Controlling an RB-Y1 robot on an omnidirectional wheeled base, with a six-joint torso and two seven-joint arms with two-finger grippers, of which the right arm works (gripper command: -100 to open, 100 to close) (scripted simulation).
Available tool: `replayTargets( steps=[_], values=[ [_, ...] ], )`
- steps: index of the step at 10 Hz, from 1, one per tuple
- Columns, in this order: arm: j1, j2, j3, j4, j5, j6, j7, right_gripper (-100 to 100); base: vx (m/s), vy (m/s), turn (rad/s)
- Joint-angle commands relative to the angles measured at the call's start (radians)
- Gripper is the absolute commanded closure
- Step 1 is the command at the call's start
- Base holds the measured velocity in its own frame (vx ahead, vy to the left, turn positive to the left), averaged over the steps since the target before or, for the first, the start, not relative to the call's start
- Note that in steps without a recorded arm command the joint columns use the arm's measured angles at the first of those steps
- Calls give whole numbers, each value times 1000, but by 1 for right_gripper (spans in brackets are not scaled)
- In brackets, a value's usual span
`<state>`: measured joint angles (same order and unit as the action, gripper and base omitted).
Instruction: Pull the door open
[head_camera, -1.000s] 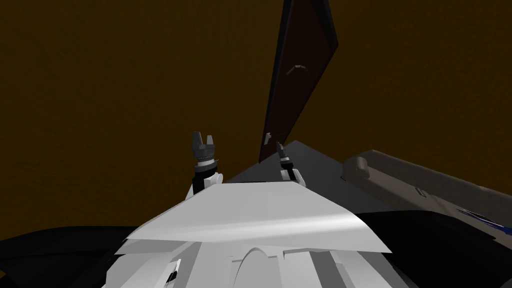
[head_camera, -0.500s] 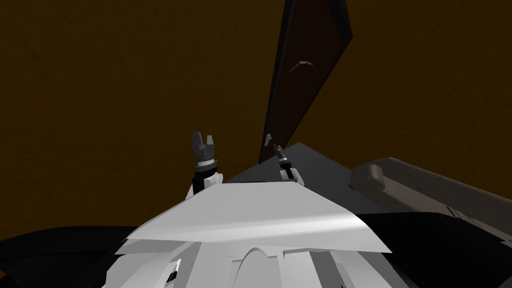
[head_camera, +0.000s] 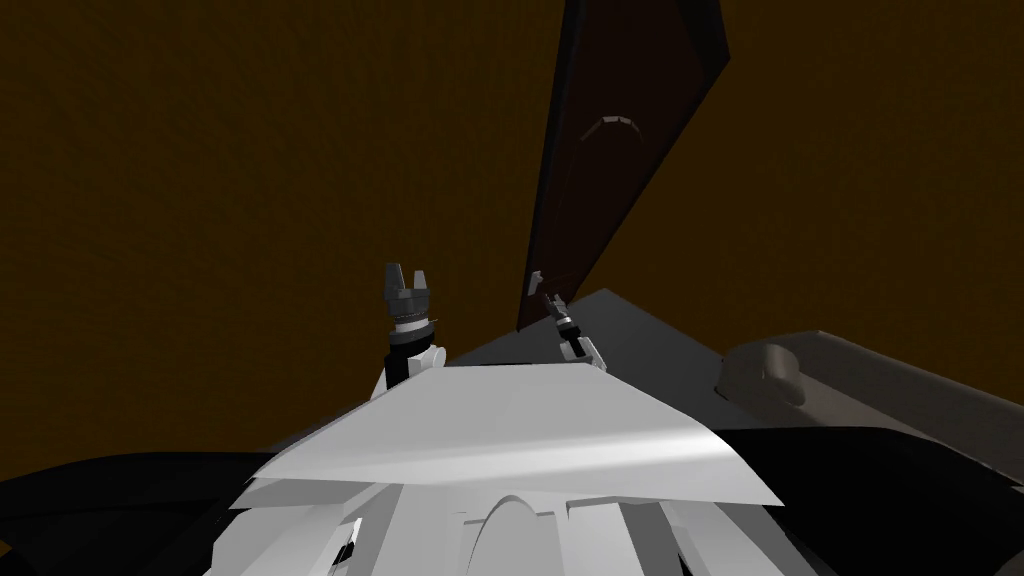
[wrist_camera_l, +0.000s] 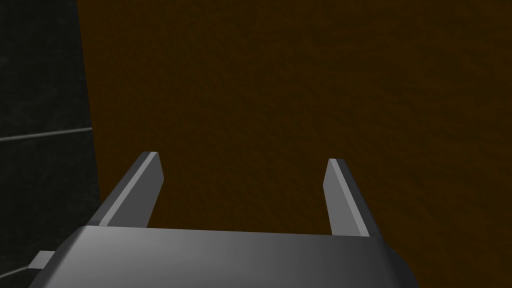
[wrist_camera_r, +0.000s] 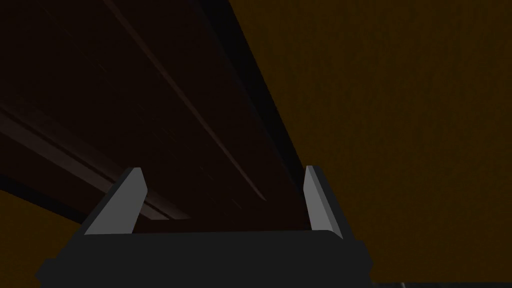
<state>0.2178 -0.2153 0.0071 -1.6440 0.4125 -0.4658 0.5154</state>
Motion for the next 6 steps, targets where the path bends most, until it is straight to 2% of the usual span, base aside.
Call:
replayTargets(
  steps=[1,6],
  values=[
    [-12,-10,2,33,20,-1,29,-100,69,-105,105],
    [-42,-32,7,126,76,-8,106,-100,61,-113,103]
  ],
)
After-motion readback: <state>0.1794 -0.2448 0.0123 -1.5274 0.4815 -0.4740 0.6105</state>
